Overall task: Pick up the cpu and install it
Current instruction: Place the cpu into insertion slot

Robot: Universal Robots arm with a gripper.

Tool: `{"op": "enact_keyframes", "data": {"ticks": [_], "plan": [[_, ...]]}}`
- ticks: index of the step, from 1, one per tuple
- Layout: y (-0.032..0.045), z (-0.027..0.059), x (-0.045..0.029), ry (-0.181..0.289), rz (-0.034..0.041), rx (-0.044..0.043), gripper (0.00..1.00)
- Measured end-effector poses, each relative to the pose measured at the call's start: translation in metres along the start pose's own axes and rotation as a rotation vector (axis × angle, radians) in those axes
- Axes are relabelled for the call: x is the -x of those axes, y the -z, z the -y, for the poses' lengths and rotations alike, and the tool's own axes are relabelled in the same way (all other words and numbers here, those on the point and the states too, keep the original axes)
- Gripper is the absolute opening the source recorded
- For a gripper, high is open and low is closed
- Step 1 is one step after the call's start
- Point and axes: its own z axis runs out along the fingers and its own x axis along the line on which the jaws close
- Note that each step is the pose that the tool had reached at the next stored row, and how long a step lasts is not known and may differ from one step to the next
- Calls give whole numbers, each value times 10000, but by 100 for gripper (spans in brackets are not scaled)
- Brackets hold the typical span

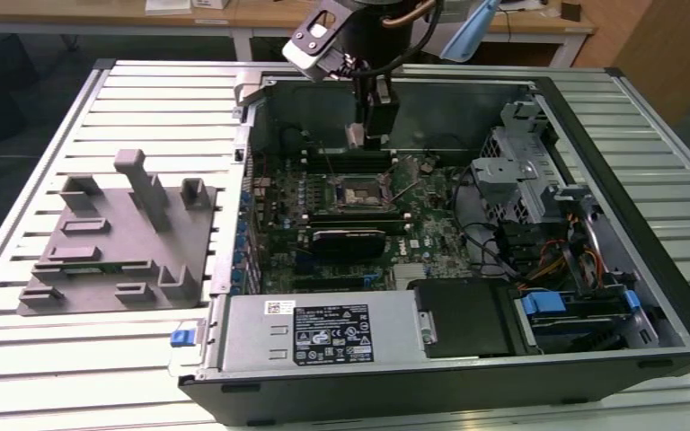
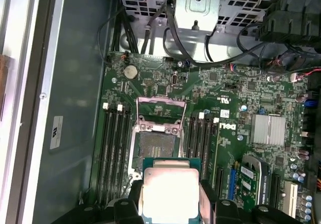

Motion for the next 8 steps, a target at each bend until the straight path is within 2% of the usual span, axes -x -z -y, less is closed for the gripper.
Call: {"op": "enact_keyframes", "data": {"ticks": [2,5,8], "plan": [[-29,1,0,-110,5,1,53],[-69,4,0,-517,26,4,53],[-101,0,-4,-635,33,5,53]]}}
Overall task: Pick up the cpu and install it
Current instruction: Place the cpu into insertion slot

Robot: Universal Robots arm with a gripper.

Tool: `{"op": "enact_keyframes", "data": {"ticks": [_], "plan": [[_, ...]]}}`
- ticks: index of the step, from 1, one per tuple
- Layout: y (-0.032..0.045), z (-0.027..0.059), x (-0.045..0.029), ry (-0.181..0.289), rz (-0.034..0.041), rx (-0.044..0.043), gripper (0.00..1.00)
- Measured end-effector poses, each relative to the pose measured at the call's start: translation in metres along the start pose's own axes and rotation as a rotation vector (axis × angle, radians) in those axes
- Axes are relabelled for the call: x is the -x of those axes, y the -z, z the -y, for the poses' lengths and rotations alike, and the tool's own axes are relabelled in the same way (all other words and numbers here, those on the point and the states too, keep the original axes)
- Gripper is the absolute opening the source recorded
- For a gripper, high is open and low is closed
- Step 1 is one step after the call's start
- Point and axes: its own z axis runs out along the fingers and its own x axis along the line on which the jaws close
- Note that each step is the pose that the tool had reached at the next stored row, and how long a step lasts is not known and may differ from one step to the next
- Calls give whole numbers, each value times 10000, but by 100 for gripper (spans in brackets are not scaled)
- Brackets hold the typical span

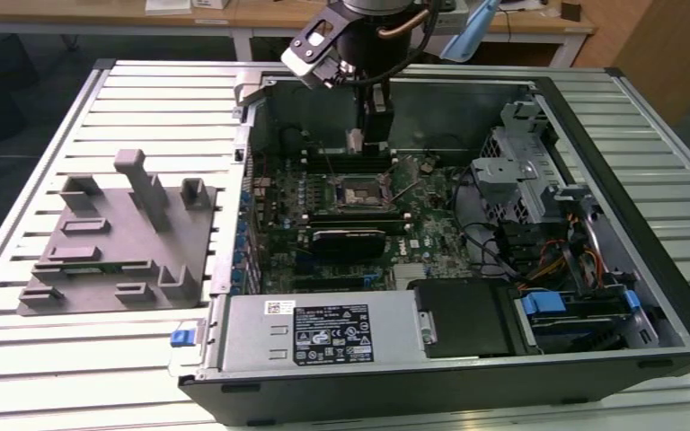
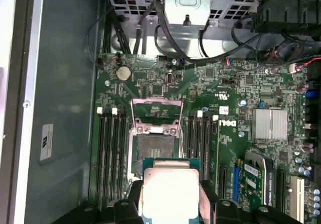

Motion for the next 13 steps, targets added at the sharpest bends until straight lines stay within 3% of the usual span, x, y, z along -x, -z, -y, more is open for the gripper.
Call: {"op": "enact_keyframes", "data": {"ticks": [9,13], "plan": [[-140,-14,-19,0,-2,1,53],[-167,-13,-19,0,0,0,53]]}}
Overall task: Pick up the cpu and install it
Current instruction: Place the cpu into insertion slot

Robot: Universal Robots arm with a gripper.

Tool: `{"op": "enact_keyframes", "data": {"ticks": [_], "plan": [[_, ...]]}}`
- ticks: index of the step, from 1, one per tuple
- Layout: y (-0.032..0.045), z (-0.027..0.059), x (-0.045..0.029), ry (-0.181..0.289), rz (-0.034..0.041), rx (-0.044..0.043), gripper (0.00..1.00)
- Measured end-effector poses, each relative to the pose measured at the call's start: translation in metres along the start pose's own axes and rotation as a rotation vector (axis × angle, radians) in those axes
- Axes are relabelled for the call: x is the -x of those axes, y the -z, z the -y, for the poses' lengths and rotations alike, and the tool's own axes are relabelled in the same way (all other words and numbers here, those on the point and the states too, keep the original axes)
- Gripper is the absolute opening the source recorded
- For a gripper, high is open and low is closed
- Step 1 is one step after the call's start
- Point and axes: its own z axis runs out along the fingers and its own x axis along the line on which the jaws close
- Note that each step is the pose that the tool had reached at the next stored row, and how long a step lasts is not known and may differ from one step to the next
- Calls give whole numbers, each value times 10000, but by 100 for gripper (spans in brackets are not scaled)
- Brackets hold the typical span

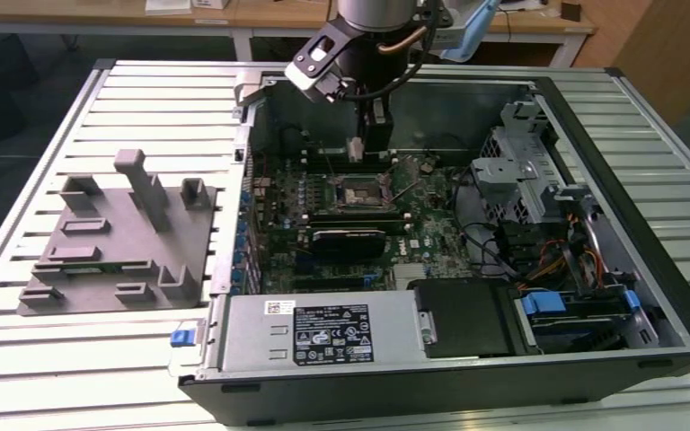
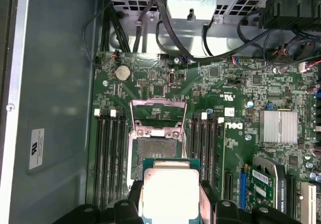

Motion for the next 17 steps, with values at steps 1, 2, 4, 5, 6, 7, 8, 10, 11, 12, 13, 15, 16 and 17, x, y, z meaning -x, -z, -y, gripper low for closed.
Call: {"op": "enact_keyframes", "data": {"ticks": [1,2,4,5,6,7,8,10,11,12,13,15,16,17], "plan": [[-2,0,0,0,0,0,53],[-5,0,0,1,0,0,53],[-11,0,0,0,-2,1,53],[-15,1,0,0,-3,2,53],[-19,1,0,1,-2,1,53],[-23,1,0,1,-2,1,53],[-29,1,0,0,-2,1,53],[-42,2,0,1,-1,0,53],[-51,3,0,0,-1,0,53],[-63,3,1,0,-1,-1,53],[-76,4,1,0,-1,-1,53],[-111,6,1,-1,0,-3,53],[-130,6,1,0,0,-3,53],[-149,6,0,0,-1,-2,53]]}}
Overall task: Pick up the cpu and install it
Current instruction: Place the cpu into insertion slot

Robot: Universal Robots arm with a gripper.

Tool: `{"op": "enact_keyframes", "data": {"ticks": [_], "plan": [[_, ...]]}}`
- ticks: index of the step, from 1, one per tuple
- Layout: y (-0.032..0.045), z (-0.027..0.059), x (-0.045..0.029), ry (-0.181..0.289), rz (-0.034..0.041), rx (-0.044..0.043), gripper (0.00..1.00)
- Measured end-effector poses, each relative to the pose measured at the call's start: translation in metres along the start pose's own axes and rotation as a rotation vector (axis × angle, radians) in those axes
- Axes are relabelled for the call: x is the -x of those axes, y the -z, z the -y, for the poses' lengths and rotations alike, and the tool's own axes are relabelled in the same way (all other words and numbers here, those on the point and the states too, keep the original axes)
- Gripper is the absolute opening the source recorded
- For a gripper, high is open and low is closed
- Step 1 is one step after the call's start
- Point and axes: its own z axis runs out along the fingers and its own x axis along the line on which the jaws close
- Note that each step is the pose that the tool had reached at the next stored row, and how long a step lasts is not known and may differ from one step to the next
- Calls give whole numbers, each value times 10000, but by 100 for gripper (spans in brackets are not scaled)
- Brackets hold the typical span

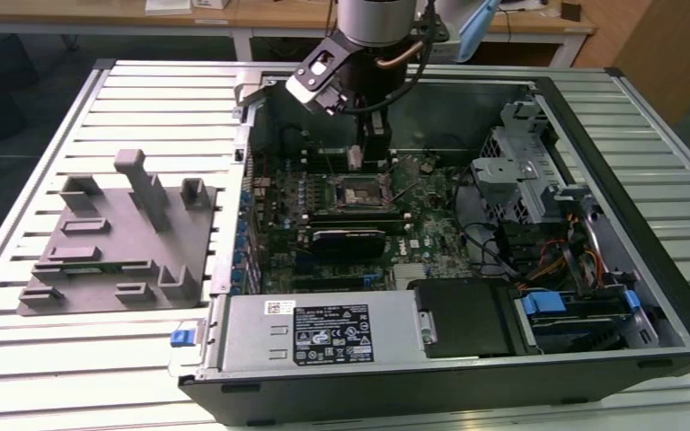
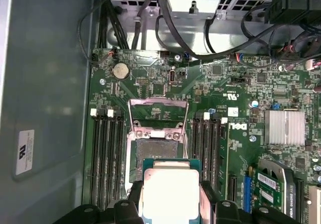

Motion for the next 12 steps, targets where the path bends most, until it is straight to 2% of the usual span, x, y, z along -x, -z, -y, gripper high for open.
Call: {"op": "enact_keyframes", "data": {"ticks": [12], "plan": [[-123,3,-29,-102,4,1,53]]}}
